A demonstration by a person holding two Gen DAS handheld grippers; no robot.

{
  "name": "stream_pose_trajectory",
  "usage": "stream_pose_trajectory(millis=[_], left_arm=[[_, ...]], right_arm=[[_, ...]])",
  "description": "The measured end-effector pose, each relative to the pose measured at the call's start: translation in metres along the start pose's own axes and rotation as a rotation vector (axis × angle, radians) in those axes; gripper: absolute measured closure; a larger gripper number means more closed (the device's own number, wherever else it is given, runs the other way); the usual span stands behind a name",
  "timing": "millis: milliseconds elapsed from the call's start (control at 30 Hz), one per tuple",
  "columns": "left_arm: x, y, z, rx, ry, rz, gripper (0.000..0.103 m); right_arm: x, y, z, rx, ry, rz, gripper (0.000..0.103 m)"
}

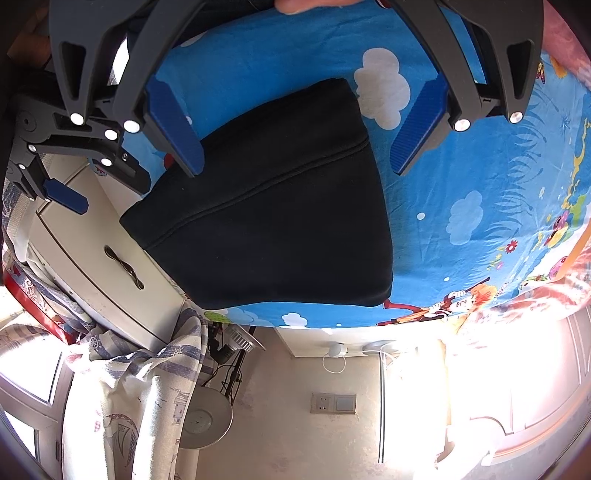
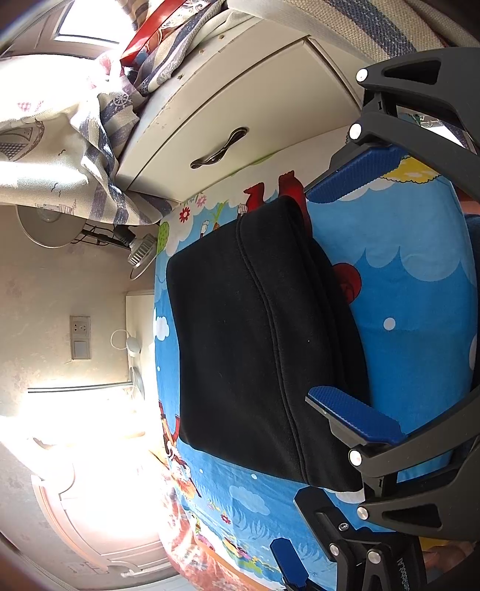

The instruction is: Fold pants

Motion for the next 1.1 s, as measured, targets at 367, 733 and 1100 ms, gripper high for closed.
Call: stream_pose_trajectory(millis=[367, 733, 1100], left_arm=[[0.001, 0.001, 0.001, -0.002, 0.004, 0.000, 0.002], [0.002, 0.002, 0.000, -0.005, 0.000, 0.000, 0.002], [-0.001, 0.007, 0.000, 0.030, -0.011, -0.010, 0.002]], right_arm=[[-0.001, 0.003, -0.001, -0.002, 0.000, -0.001, 0.007], [0.000, 0.005, -0.002, -0.002, -0.001, -0.002, 0.007], [0.001, 0.001, -0.001, -0.014, -0.006, 0.020, 0.007]])
Point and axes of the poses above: each gripper's, at about its wrist camera, not at the fingertips, and z roughly the way its jaws point, y to its left, x to its underside, the point moved 2 cm from there along z, roughly the way its jaws point, and after that the axes turned 10 degrees about x, right-handed, at the moved point
